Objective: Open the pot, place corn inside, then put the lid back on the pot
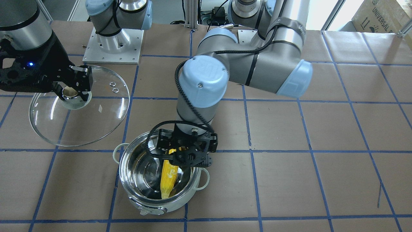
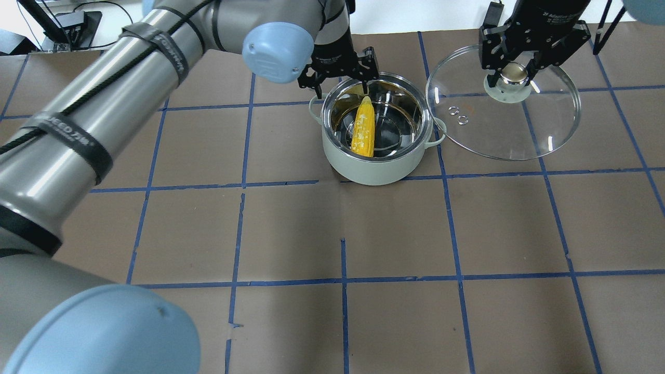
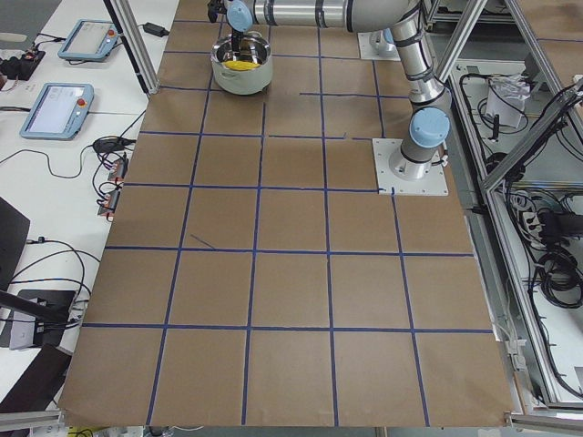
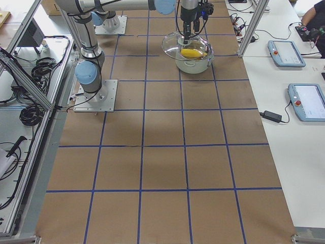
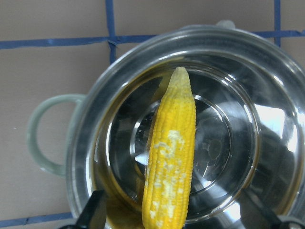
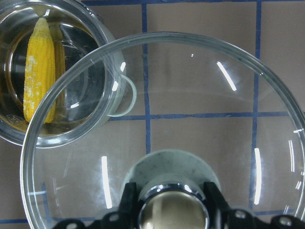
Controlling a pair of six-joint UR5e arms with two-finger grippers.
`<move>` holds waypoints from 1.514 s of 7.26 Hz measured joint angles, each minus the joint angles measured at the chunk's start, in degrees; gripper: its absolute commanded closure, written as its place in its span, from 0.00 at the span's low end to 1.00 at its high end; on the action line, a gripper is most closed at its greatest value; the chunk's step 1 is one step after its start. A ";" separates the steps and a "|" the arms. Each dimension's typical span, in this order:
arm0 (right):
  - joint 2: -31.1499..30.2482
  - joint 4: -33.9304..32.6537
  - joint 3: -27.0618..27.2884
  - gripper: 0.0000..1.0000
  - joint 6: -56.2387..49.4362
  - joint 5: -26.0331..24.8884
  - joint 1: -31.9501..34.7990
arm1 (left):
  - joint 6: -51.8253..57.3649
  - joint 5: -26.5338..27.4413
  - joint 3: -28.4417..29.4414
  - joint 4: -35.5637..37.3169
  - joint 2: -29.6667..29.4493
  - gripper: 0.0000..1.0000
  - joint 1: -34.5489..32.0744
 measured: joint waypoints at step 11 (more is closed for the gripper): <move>13.13 -6.86 -8.47 0.74 7.75 0.40 14.13 | 22.89 6.35 -20.27 -16.61 33.56 0.00 22.42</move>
